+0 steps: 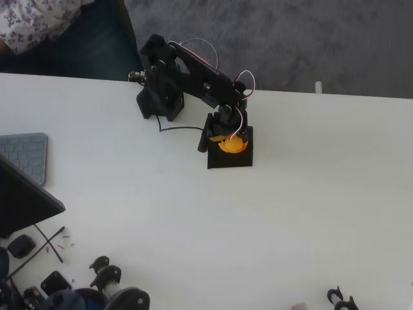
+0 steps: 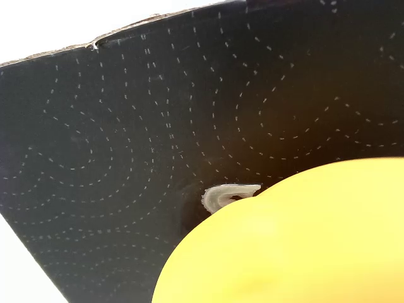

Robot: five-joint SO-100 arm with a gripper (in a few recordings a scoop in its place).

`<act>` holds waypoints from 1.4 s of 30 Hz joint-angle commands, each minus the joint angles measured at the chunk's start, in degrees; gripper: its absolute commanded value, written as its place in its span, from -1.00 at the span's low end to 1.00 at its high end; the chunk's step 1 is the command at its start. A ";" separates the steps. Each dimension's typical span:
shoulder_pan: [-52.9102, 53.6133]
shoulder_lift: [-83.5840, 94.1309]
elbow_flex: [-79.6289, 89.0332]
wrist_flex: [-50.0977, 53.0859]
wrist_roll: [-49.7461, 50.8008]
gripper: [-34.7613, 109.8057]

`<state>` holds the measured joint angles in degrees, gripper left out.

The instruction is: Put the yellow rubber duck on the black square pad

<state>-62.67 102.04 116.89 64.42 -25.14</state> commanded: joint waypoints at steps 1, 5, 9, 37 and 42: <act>0.26 0.70 -1.41 -0.18 -0.44 -0.36; 0.26 0.79 -0.88 -0.18 -0.35 -0.35; -0.26 1.23 -0.70 0.53 -1.14 -0.34; 13.62 9.32 -7.91 3.16 -4.57 -0.05; 18.90 12.22 -11.34 11.07 -10.20 -0.05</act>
<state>-45.88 110.65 108.81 72.69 -33.22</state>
